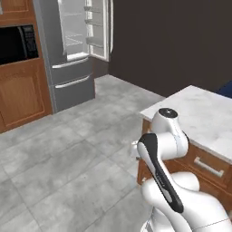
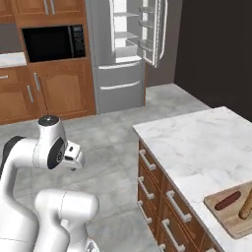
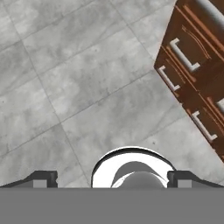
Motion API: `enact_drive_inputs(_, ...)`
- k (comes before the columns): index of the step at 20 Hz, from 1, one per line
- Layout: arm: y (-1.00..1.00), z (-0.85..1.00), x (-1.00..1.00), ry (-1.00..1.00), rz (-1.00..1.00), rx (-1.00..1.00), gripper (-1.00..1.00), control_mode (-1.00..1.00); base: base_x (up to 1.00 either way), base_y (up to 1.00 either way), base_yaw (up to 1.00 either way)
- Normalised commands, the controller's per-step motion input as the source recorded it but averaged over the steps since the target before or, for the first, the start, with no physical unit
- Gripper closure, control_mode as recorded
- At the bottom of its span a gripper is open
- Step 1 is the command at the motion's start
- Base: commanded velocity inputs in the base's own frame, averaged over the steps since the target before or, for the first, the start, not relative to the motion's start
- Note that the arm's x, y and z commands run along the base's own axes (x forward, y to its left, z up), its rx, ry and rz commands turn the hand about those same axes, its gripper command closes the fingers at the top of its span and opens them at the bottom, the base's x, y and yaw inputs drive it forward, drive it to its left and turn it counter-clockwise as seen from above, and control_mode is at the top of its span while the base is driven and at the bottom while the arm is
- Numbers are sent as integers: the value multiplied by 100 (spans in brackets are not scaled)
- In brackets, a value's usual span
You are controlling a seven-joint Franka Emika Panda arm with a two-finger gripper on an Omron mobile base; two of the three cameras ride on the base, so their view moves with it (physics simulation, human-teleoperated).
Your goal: Retrieve the sausage and cheese from the fridge and place them on the cutting board on the counter.
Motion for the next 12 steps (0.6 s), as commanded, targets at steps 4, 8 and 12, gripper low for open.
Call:
enact_drive_inputs(4, 0, 0, 0, 0, 0, 0, -100, 100, 85, 7, 27)
enact_drive_inputs(8, 0, 0, 0, 0, 0, 0, -100, 100, 93, 11, 18)
enact_drive_inputs(12, 0, 0, 0, 0, 0, 0, -100, 100, 94, 7, 9)
